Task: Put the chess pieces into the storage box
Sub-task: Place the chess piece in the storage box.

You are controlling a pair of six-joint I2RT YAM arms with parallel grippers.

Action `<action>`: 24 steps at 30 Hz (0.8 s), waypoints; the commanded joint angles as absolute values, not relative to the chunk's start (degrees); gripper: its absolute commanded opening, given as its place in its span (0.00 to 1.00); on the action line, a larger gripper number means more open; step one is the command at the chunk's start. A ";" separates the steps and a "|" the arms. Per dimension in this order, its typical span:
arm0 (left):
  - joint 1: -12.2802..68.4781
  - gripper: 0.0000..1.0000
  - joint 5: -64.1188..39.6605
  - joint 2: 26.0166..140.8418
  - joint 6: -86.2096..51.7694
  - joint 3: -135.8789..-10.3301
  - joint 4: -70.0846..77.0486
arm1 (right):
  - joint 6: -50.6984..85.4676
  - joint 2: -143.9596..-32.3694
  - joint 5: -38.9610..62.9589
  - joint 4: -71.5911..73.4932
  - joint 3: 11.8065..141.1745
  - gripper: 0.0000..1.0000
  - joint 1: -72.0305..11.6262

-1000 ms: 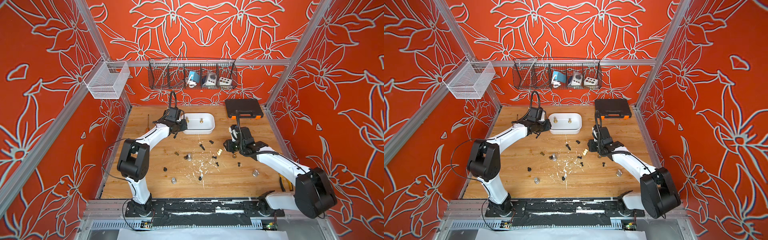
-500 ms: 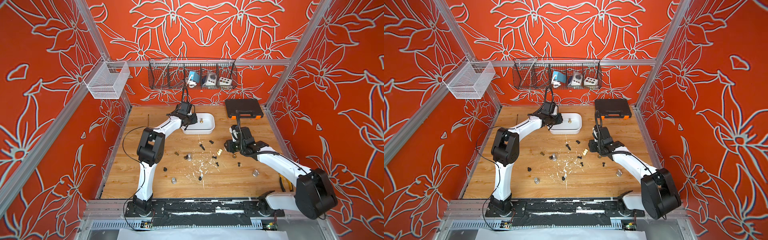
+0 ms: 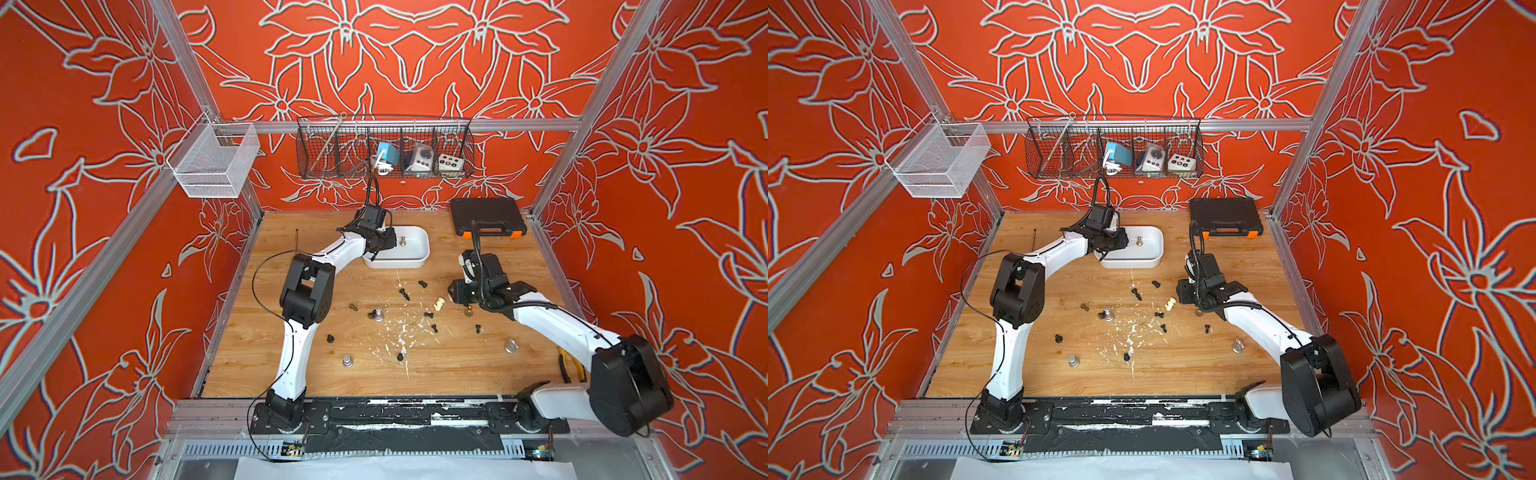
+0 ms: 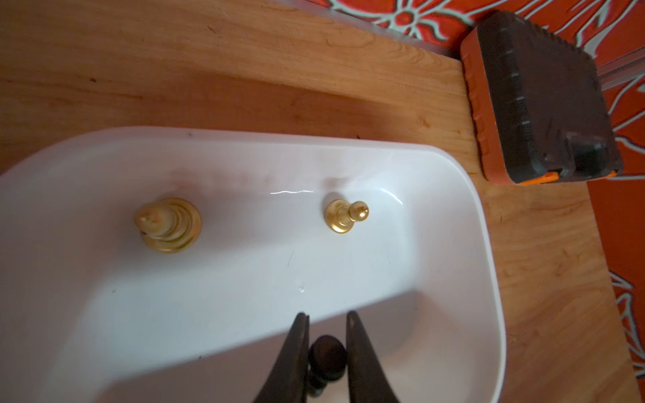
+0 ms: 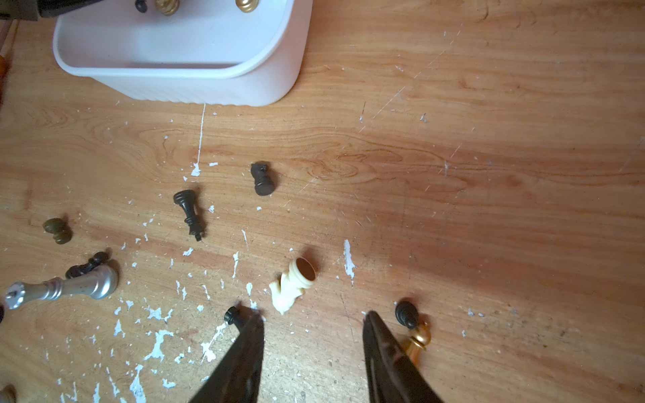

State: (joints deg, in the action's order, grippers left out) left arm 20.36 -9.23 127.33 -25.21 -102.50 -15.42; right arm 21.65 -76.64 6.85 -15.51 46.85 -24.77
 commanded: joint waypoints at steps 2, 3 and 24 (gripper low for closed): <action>20.57 0.29 -9.69 128.06 -25.10 -103.41 -14.99 | 22.58 -75.91 5.75 -16.83 47.91 0.48 -24.78; 20.57 0.30 -9.82 128.06 -25.12 -103.21 -14.87 | 22.59 -75.70 5.65 -16.87 47.75 0.49 -24.76; 20.57 0.35 -11.13 123.49 -23.76 -98.24 -12.49 | 21.60 -73.91 4.59 -17.76 46.92 0.49 -24.79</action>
